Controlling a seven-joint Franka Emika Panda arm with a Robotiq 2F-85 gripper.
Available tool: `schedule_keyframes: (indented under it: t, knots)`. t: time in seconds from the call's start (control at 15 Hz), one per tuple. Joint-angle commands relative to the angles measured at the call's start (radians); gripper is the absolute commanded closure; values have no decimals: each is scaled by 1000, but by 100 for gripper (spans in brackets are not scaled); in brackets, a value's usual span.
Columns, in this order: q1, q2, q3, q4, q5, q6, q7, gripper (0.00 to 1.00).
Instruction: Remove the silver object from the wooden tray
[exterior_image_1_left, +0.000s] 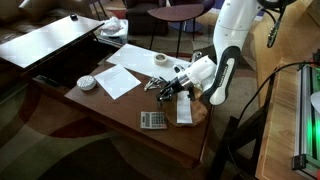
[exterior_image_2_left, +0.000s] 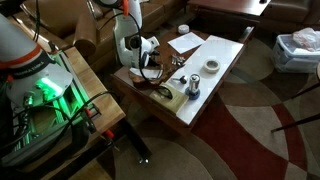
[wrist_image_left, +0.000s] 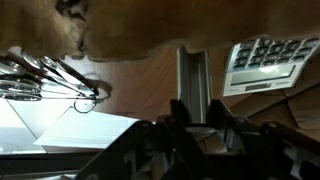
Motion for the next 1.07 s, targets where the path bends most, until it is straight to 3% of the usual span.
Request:
schedule_keyframes:
  t: [0.0, 0.27, 0.33, 0.4, 0.47, 0.8, 1.0]
  knots:
    - [-21, 0, 16, -4, -17, -27, 25, 88]
    - [-23, 0, 19, -5, -15, -25, 33, 88]
    - [-22, 0, 19, -4, -15, -26, 35, 69]
    - [-22, 0, 19, -4, -14, -26, 35, 38]
    - [-21, 0, 19, -4, -13, -26, 35, 38]
    - [-21, -1, 19, -3, -10, -23, 35, 0]
    - [-31, -1, 32, 3, -15, -13, 45, 0]
